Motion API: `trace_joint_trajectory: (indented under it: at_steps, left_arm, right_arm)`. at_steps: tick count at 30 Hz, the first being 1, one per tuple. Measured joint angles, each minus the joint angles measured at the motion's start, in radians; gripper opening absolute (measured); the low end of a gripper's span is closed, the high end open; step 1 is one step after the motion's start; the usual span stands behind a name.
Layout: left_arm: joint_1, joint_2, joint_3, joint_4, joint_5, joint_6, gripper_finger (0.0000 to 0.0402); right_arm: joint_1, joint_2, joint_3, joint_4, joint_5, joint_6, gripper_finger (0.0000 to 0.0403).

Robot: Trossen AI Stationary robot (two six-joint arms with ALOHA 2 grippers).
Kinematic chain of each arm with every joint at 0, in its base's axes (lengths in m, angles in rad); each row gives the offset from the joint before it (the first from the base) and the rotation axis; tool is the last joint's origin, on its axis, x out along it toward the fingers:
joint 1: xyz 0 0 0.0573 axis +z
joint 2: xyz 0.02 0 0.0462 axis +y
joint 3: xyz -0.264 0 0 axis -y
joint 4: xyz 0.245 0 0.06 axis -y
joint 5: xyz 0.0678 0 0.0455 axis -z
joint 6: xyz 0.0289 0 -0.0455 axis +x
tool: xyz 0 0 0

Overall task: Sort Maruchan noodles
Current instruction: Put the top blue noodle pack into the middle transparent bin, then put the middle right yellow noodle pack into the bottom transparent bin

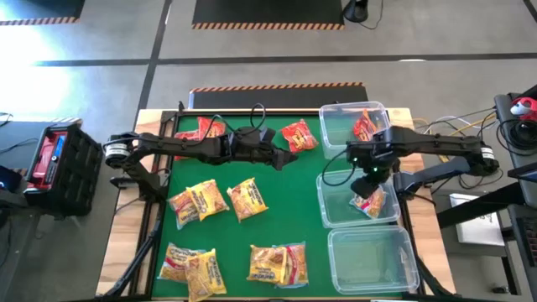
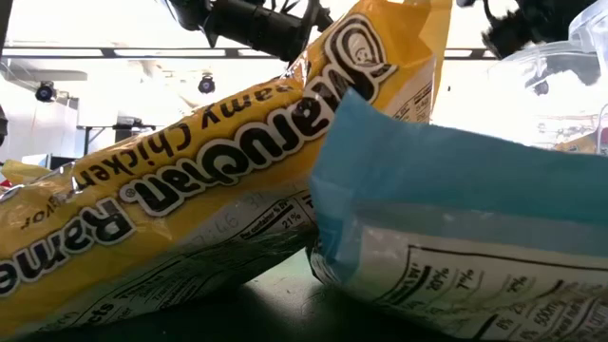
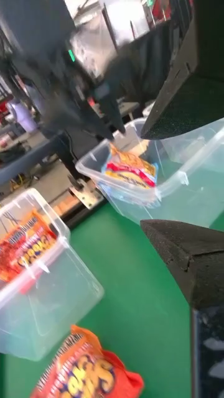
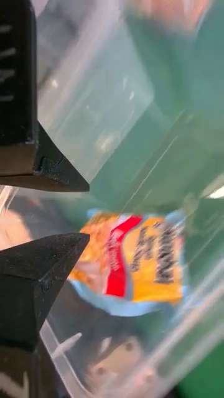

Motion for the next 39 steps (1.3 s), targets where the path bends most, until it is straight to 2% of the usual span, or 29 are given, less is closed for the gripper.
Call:
trace_joint_trajectory:
  at_steps: [3, 6, 9, 14, 19, 23, 27, 30, 33, 39]
  left_arm:
    - [0.0, 0.0, 0.0, -0.052, 0.017, -0.001, 0.0204]
    - [-0.001, 0.0, 0.0, -0.137, 0.1, -0.003, 0.0204]
    - [-0.014, 0.0, 0.0, -0.279, 0.173, -0.004, 0.0204]
    - [-0.073, 0.0, 0.0, -0.582, 0.191, -0.008, 0.0204]
    - [-0.167, 0.0, 0.0, -0.823, 0.116, -0.062, 0.0204]
    - [-0.235, 0.0, 0.0, -0.915, 0.053, -0.126, 0.0204]
    - [-0.275, 0.0, -0.002, -0.937, 0.012, -0.203, 0.0204]
    - [-0.292, 0.0, -0.005, -0.954, -0.026, -0.261, 0.0204]
    - [-0.296, 0.0, -0.01, -0.964, -0.071, -0.3, 0.0204]
    - [-0.295, 0.0, -0.078, -0.959, -0.126, -0.419, 0.0204]
  right_arm:
    - [0.0, -0.001, 0.092, 0.082, 0.095, -0.003, 0.0107]
    - [0.0, -0.001, 0.152, 0.231, 0.204, -0.04, 0.0107]
    - [0.0, -0.001, 0.176, 0.423, 0.219, -0.118, 0.0107]
    - [0.0, -0.001, 0.16, 0.691, 0.215, -0.181, 0.0101]
    - [0.0, 0.005, 0.104, 0.816, 0.214, -0.221, 0.0092]
    - [0.0, 0.031, 0.046, 0.929, 0.212, -0.221, 0.0084]
    - [0.0, 0.083, 0.003, 1.036, 0.211, -0.199, 0.0076]
    - [0.0, 0.13, -0.016, 1.093, 0.172, -0.163, 0.0071]
    - [0.004, 0.18, -0.02, 1.12, 0.136, -0.157, 0.0068]
    - [0.028, 0.281, 0.0, 1.124, 0.137, -0.158, 0.0068]
